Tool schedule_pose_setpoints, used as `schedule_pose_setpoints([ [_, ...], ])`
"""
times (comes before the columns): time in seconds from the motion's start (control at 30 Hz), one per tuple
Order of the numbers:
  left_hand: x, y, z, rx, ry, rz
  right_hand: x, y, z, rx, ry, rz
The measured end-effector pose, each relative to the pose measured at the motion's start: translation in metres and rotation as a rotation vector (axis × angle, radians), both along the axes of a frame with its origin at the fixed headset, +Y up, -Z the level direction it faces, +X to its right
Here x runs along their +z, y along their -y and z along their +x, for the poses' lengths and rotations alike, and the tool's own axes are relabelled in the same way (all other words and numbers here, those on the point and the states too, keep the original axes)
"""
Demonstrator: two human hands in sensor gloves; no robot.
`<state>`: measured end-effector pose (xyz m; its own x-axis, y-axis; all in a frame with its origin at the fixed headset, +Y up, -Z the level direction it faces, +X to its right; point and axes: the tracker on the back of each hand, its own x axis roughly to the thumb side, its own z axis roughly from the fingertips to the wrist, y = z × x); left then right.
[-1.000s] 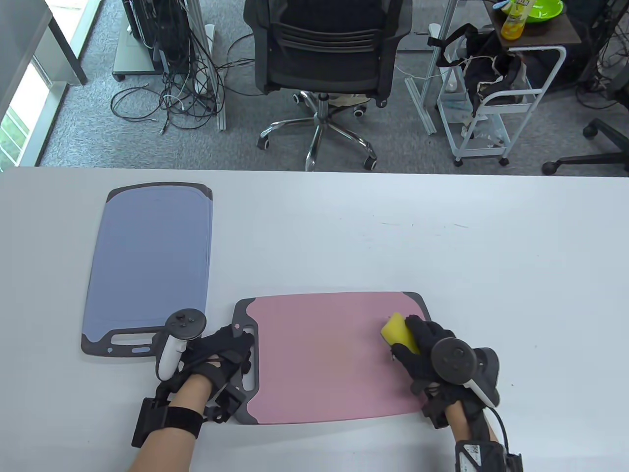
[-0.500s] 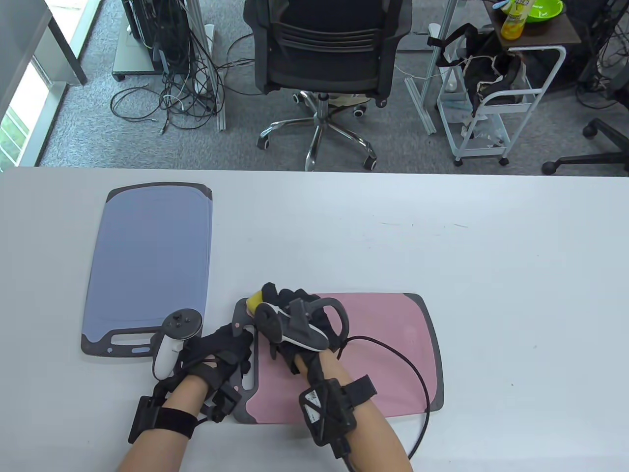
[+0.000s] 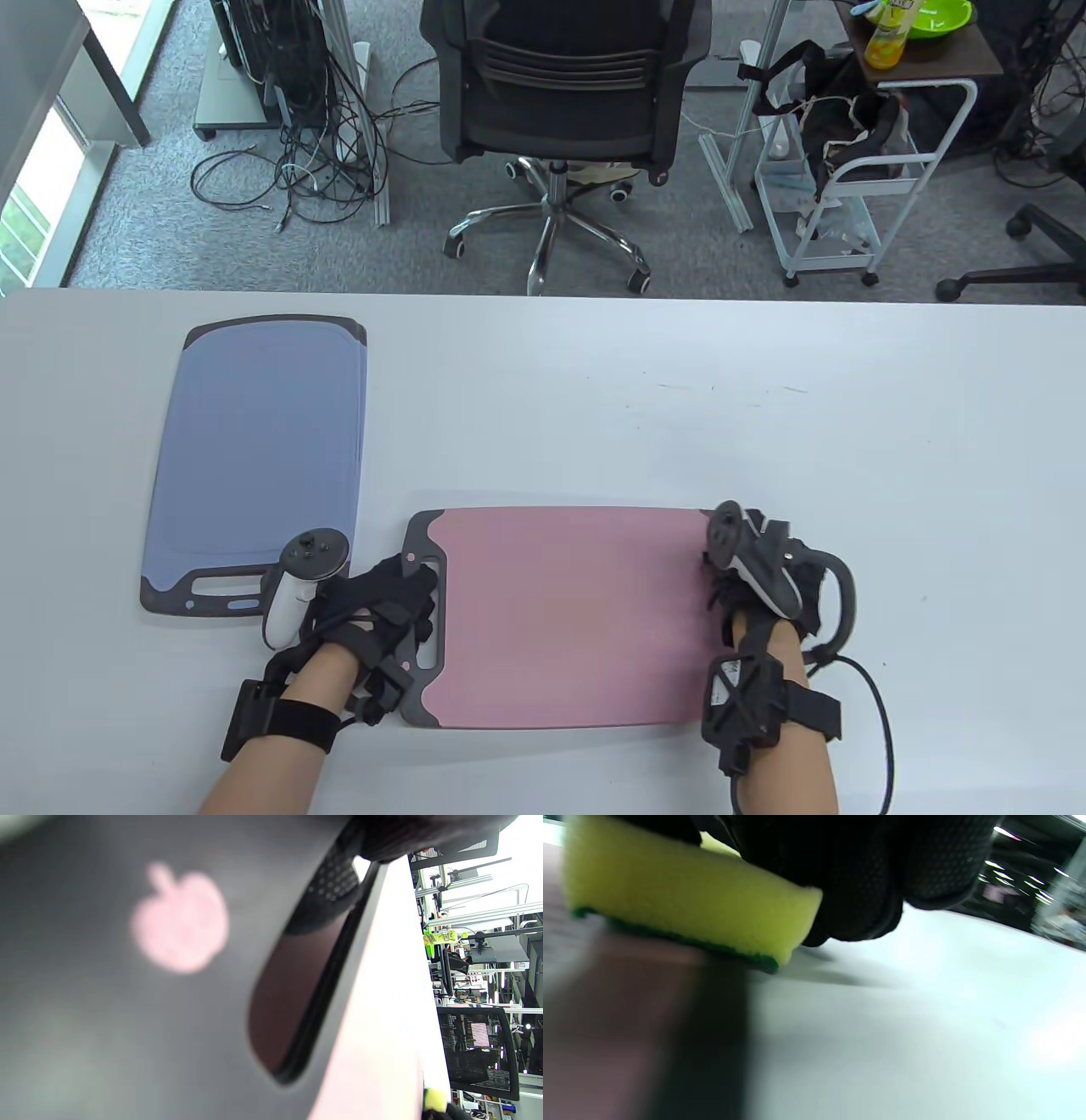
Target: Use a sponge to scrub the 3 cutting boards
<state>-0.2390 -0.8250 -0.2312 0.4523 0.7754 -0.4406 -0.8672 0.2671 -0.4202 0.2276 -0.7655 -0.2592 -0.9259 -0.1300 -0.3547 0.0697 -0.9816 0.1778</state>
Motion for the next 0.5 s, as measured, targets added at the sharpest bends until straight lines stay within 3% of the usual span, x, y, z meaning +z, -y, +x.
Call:
schedule_pose_setpoints([
  [0.13,0.000,0.000,0.000,0.007,0.003,-0.004,-0.001,-0.001,-0.037,-0.032,-0.139,0.085],
  [0.23,0.000,0.000,0.000,0.013,0.003,-0.011,0.002,-0.008,-0.128,-0.084,-0.473,0.107],
  [0.37,0.001,-0.001,0.000,0.002,-0.009,-0.004,0.040,-0.016,-0.247,-0.090,-0.870,0.122],
  [0.43,0.001,-0.001,0.001,-0.009,-0.014,0.001,0.057,-0.019,-0.280,-0.092,-1.021,0.129],
  [0.5,0.001,0.000,0.000,0.016,-0.008,-0.013,0.058,-0.019,-0.279,-0.011,-1.000,0.140],
])
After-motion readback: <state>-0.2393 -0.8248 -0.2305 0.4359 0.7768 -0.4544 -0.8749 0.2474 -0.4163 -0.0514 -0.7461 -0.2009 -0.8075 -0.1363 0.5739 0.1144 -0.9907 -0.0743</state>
